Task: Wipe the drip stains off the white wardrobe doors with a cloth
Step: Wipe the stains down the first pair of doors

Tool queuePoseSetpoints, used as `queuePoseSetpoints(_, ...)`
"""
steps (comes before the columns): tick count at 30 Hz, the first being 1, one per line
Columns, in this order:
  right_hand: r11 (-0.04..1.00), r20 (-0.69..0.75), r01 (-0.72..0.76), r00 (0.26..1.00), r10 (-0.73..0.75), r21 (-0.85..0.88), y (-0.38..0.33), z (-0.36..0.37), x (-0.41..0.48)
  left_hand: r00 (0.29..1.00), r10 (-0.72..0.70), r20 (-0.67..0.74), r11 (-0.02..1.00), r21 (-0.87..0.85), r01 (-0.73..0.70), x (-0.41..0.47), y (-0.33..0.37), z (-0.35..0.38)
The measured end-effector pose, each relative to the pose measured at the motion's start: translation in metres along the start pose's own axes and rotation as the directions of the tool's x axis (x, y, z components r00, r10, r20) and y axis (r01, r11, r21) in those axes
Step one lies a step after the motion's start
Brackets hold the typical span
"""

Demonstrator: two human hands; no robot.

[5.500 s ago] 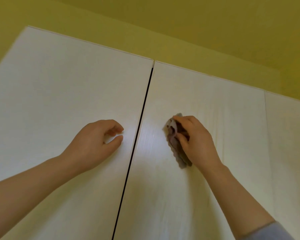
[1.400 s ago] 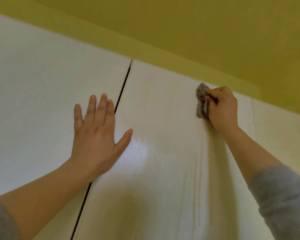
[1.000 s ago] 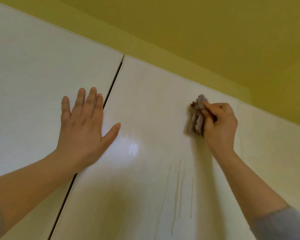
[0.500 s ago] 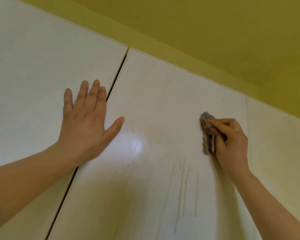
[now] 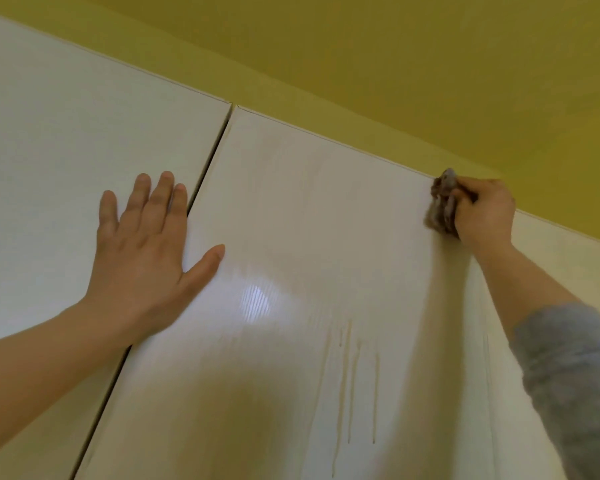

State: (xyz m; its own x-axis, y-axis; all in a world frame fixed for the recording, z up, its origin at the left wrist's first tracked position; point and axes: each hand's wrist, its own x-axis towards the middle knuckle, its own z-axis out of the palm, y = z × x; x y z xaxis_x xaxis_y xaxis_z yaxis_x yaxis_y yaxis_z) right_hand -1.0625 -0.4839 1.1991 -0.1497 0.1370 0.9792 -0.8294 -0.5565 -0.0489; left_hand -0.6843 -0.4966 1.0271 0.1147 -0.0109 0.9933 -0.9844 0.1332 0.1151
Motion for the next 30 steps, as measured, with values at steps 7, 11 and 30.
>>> queuePoseSetpoints(7,0.977,0.065,0.189,0.978,-0.196,0.1,0.001,0.001,-0.112,1.0,-0.011,-0.015,1.0,0.012,0.011,0.0,-0.003,0.001)
queuePoseSetpoints(11,0.965,0.08,0.24,0.965,-0.249,0.106,0.004,-0.007,-0.151,1.0,-0.011,-0.007,1.0,0.013,0.011,0.001,-0.002,0.001)
queuePoseSetpoints(30,0.99,-0.045,-0.006,0.999,0.013,0.142,0.036,-0.027,-0.144,0.999,-0.013,-0.03,1.0,0.026,0.014,0.004,-0.002,0.003)
